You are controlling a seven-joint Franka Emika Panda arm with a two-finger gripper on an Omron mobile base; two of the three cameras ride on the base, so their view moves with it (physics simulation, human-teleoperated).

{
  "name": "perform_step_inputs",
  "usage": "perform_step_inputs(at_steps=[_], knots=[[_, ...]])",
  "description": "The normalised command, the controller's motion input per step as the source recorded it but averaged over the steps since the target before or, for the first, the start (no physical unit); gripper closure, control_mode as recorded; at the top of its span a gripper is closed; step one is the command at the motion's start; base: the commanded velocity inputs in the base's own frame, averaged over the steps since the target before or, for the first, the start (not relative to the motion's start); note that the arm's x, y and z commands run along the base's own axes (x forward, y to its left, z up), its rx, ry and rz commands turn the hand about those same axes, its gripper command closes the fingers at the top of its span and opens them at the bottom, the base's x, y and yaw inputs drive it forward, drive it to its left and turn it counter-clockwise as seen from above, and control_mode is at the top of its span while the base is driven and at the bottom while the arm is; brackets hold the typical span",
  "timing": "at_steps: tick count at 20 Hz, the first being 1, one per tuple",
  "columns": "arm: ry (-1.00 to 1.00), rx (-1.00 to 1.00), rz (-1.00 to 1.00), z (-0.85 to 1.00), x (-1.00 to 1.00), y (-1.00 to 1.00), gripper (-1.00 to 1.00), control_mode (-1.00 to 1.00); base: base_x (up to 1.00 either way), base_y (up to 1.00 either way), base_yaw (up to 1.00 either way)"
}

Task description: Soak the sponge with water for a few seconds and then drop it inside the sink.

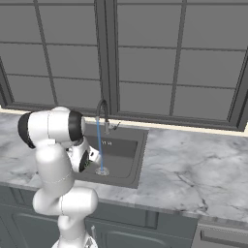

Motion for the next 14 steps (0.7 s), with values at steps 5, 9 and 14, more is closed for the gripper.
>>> perform_step_inputs(at_steps=[5, 9, 14], knots=[[0.0, -0.01, 0.0, -0.26, 0.0, 0.0, 1.0, -1.0, 0.0, 0.0, 0.0], [-0.01, -0.01, 0.0, -0.18, 0.0, 0.0, 1.0, -1.0, 0.0, 0.0, 0.0], [0.0, -0.02, 0.0, -0.15, 0.0, 0.0, 1.0, -1.0, 0.0, 0.0, 0.0]])
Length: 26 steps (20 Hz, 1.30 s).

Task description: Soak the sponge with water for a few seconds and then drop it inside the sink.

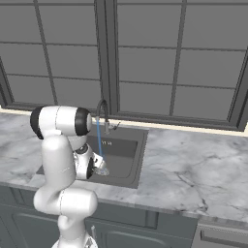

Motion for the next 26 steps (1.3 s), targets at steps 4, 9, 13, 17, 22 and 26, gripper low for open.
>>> perform_step_inputs(at_steps=[4, 9, 13, 17, 22, 26], knots=[[0.0, -0.02, 0.0, -0.05, 0.0, 0.0, 1.0, -1.0, 0.0, 0.0, 0.0], [0.0, 0.0, 0.0, 0.0, 0.13, 0.0, 1.0, -1.0, 0.0, 0.0, 0.0], [0.0, 0.0, 0.0, -0.01, 0.16, 0.0, 1.0, -1.0, 0.0, 0.0, 0.0], [0.0, -0.02, 0.0, -0.19, 0.16, 0.0, 1.0, -1.0, 0.0, 0.0, 0.0], [0.0, -0.03, 0.0, -0.25, 0.17, 0.0, 1.0, -1.0, 0.0, 0.0, 0.0], [0.0, 0.0, 0.0, 0.0, 0.0, 0.0, -1.0, -1.0, 0.0, 0.0, 0.0]])
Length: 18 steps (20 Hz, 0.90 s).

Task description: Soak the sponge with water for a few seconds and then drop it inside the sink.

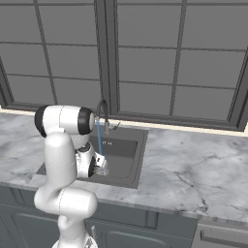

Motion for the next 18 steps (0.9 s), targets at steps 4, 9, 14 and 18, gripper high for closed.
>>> perform_step_inputs(at_steps=[4, 9, 14, 18], knots=[[0.0, 0.0, 0.0, 0.0, 0.0, 0.01, -1.0, -1.0, 0.0, 0.0, 0.0], [-0.01, 0.0, 0.01, 0.04, 0.01, 0.0, -1.0, -1.0, 0.0, 0.0, 0.0], [-0.16, 0.0, 0.04, 0.46, 0.0, 0.13, -1.0, -1.0, 0.0, 0.0, 0.0], [-0.1, -0.01, 0.08, 0.62, 0.0, 0.3, -1.0, -1.0, 0.0, 0.0, 0.0]])
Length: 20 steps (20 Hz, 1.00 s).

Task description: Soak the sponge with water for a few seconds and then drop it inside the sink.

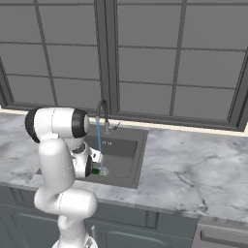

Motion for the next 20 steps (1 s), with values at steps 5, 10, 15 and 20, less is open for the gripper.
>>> perform_step_inputs(at_steps=[5, 10, 15, 20], knots=[[-0.06, -0.02, 0.07, 0.57, 0.0, 0.3, -1.0, -1.0, 0.0, 0.0, 0.0], [0.0, -0.01, 0.06, 0.76, 0.12, 0.07, -1.0, -1.0, 0.0, 0.0, 0.0], [0.0, 0.0, 0.11, 0.82, 0.05, 0.03, -1.0, -1.0, 0.0, 0.0, 0.0], [0.01, 0.0, 0.14, 0.75, 0.0, 0.03, -1.0, -1.0, 0.0, 0.0, 0.0]])
